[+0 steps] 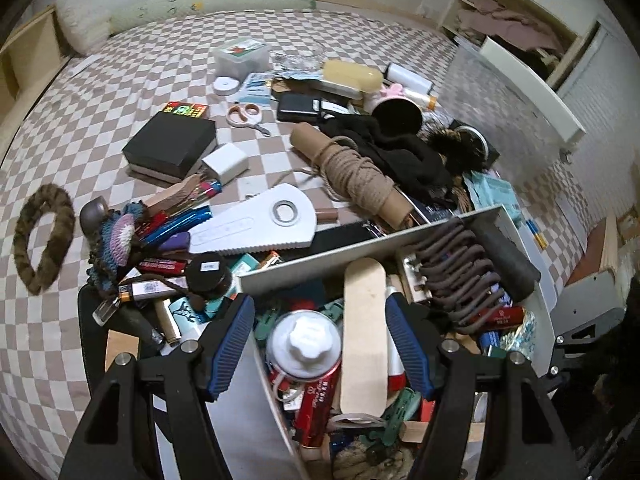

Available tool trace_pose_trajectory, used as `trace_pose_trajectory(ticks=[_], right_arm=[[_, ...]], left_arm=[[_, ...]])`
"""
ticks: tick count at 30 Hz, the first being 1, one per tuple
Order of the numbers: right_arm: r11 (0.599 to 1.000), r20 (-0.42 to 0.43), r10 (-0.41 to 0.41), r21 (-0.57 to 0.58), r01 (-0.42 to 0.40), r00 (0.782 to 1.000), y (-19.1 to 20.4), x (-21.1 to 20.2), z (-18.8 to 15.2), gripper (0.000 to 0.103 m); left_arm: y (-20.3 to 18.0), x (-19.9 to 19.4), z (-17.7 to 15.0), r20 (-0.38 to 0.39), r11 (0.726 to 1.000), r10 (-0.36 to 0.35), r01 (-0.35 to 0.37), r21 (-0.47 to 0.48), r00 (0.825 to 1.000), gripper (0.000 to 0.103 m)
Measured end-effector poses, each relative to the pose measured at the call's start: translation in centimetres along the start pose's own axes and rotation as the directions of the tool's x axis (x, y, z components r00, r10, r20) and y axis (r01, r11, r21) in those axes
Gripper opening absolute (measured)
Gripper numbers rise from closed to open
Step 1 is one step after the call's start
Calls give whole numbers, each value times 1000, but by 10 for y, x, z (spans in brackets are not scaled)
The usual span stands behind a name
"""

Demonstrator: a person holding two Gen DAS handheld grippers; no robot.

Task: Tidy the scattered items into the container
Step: 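Raise both open tools out of the box and move back over the items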

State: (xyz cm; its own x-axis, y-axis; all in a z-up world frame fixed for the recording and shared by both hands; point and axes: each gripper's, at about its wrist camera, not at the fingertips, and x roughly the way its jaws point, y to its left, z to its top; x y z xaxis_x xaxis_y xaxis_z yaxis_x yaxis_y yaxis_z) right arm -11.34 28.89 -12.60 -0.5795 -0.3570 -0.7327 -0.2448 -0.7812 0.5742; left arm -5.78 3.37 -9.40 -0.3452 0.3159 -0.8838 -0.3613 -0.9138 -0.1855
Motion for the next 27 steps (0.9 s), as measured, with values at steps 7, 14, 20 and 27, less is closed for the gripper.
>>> trace_pose_trajectory(ticks=[7,14,20,27], right_arm=[[996,-22,78,-50,-79,997,12,5,-3,64],[983,6,116,-143,-114,993,32,-4,-1,64],[999,35,49,-21,-48,998,6,-3,6,64],[992,105,-68,115,56,992,-30,-20,4,84]], left_arm=[[13,0,0,0,999,22,-22,-30,1000,68],[19,0,-2,0,999,30,-30,-41,1000,68],[28,-3,-1,10,997,49,-48,-55,999,68],[54,-7,-2,40,988,116,-111,-108,992,85]])
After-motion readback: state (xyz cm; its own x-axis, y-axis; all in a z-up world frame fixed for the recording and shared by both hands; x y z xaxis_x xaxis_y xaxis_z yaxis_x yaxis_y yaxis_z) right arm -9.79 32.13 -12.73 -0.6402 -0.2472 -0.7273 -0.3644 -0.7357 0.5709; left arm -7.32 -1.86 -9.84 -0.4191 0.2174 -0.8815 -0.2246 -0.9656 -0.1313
